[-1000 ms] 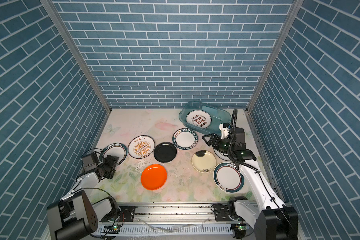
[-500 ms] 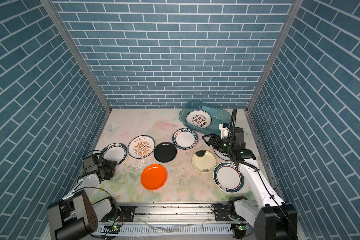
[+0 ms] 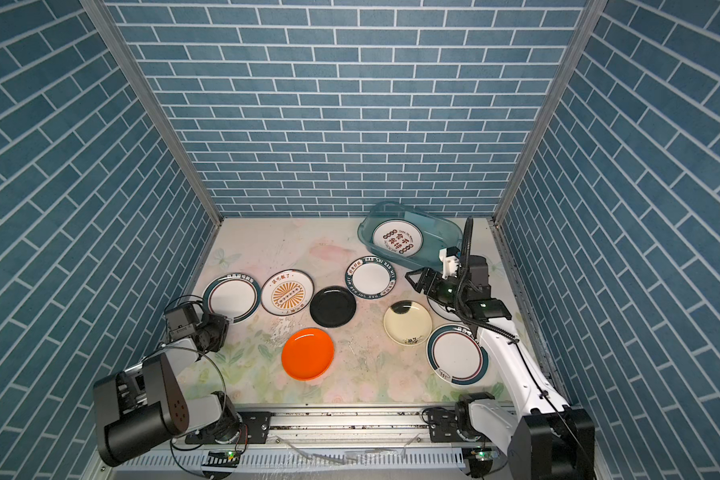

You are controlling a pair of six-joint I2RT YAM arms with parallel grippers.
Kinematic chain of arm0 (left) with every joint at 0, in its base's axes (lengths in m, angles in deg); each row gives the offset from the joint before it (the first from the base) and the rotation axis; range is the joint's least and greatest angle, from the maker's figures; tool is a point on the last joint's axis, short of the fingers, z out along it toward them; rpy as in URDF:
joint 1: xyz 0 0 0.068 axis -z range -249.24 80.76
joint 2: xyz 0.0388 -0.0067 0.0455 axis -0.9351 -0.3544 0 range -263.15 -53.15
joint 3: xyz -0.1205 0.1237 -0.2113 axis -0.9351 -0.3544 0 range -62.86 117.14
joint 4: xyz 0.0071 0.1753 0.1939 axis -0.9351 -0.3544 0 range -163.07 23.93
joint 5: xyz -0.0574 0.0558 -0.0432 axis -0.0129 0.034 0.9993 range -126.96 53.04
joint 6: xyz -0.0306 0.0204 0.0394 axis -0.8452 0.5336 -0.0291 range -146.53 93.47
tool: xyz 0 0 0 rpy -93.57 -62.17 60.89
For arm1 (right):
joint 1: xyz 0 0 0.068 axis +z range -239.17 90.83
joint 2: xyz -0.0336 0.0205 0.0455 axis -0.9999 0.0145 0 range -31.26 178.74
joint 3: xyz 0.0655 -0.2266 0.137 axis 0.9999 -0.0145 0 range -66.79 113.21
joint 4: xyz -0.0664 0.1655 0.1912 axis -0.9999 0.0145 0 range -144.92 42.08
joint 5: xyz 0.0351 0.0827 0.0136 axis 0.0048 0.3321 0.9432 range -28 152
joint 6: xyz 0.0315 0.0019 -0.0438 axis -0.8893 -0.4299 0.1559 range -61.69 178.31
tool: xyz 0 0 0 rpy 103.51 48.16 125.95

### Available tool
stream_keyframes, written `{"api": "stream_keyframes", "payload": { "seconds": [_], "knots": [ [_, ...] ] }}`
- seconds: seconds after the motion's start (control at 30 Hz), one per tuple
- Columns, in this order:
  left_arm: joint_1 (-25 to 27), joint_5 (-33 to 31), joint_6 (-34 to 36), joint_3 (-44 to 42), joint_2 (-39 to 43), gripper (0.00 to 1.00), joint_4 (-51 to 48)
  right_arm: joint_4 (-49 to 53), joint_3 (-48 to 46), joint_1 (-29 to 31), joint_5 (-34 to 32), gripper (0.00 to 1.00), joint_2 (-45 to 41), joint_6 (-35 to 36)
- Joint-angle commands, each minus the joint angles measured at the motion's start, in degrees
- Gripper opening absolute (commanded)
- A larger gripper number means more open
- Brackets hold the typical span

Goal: Place the plates into the plastic bin on the countertop
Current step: 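Grip the plate rim with the left gripper and tilt it upright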

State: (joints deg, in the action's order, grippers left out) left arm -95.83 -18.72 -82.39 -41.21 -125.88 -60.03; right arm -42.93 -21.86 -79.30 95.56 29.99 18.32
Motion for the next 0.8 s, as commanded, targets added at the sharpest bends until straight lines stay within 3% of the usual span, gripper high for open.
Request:
{"api": "stream_keyframes", "payload": {
  "seconds": [0.0,0.1,0.17,0.77],
  "knots": [
    [0.0,-3.3,1.6,-0.9,-1.4,0.08,-7.6,0.8,-0.9,0.2,-1.2,0.80,-1.3,1.8],
    [-0.1,-3.8,1.9,-0.4,-1.0,0.06,-8.5,0.9,-0.8,0.3,-1.2,0.80,-1.5,1.6],
    [-0.1,-3.9,2.3,0.1,-0.7,0.00,-8.9,1.0,-0.8,0.2,-1.1,0.79,-1.7,1.6],
    [-0.3,-7.8,4.4,5.1,8.2,0.00,-14.4,0.4,-1.2,0.3,0.9,0.79,-2.8,-0.7]
  ]
}}
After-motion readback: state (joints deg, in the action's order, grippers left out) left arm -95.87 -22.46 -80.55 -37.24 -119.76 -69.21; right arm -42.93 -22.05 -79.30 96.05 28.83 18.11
